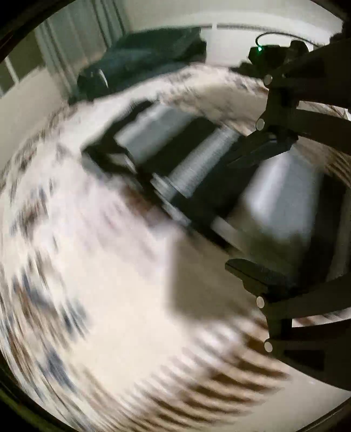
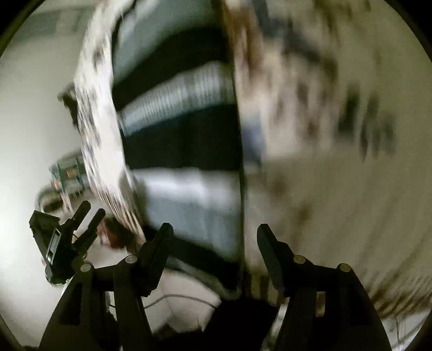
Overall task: Fold small clothes
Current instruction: 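Release the sweater with both grippers and regrasp the folded edge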
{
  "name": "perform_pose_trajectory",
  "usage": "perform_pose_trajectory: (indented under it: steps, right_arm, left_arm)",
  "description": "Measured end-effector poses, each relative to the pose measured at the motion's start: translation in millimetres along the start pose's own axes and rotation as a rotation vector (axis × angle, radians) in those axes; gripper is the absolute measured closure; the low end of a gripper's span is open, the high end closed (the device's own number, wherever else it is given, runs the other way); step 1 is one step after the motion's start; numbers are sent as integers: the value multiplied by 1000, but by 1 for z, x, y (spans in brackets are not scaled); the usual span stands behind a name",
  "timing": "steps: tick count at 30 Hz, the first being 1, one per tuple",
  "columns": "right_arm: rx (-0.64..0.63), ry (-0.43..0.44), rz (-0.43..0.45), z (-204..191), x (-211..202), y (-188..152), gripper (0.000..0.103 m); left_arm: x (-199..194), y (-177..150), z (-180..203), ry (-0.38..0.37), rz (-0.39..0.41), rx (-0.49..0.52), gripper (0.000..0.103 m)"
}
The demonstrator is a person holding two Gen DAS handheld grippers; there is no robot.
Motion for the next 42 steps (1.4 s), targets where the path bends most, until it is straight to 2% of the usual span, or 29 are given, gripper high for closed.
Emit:
perform_pose_trajectory:
  steps: [3, 8, 11, 13, 15, 17, 19, 20, 21, 24, 28, 31, 32, 33, 35, 36, 38, 40, 42]
  right_arm:
    - [-1, -18, 175, -17, -26, 85, 37]
    - [23, -9, 377, -35, -49, 215, 37]
    - [41, 11, 433, -45, -50, 274, 37]
    - [46, 16, 442, -48, -47, 297, 37]
    - [52, 7, 426, -57, -32, 314, 37]
    - [49, -19, 409, -64, -19, 325, 38]
    - [23, -40, 421, -75, -9, 328, 51]
    - [14, -49, 421, -77, -5, 327, 63]
    - [5, -41, 418, -82, 0, 329, 67]
    - [-43, -116, 415, -90, 5, 332, 68]
    - [-69, -230, 347, -92, 17, 347, 68]
    - [-64, -257, 337, -95, 9, 339, 63]
    - [-58, -254, 348, -95, 3, 331, 63]
    - [-56, -230, 356, -98, -3, 319, 60]
    - [-46, -172, 367, -95, -12, 289, 52]
    - [-40, -145, 367, -93, -14, 271, 49]
    - [-37, -124, 336, -88, -8, 241, 49]
    - [-17, -133, 296, -79, 4, 213, 49]
    - [17, -120, 266, -68, 16, 188, 49]
  left_arm:
    - [41, 78, 55, -79, 24, 87, 36]
    - [119, 182, 123, -120, 4, 225, 36]
    - [159, 220, 143, -109, -38, 292, 36]
    - [174, 231, 146, -88, -49, 333, 39]
    - [169, 236, 147, -124, 9, 369, 98]
    - [159, 239, 143, -140, 47, 373, 98]
    - [147, 241, 135, -159, 71, 353, 99]
    - [144, 243, 130, -163, 76, 341, 99]
    - [143, 247, 126, -166, 83, 326, 99]
    - [151, 255, 113, -144, 62, 297, 99]
    - [191, 267, 105, -118, -18, 259, 98]
    - [187, 266, 104, -126, -51, 222, 94]
    - [178, 264, 103, -133, -51, 205, 85]
    - [167, 260, 100, -125, -45, 185, 62]
    - [143, 246, 95, -159, -9, 174, 38]
    - [133, 236, 92, -164, 12, 181, 37]
    - [129, 211, 90, -155, -7, 236, 37]
    - [137, 180, 83, -102, -70, 304, 37]
    - [147, 155, 70, -61, -138, 312, 38]
Point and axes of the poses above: each gripper's, at about its wrist camera, not at the fingertips, and x roughly the way its jaws point, z to its right, y to its top, the point moved 4 cm from there along x, roughly the way its jaws point, and after that the axes turned 7 degrees about y, right-handed, at the moved point
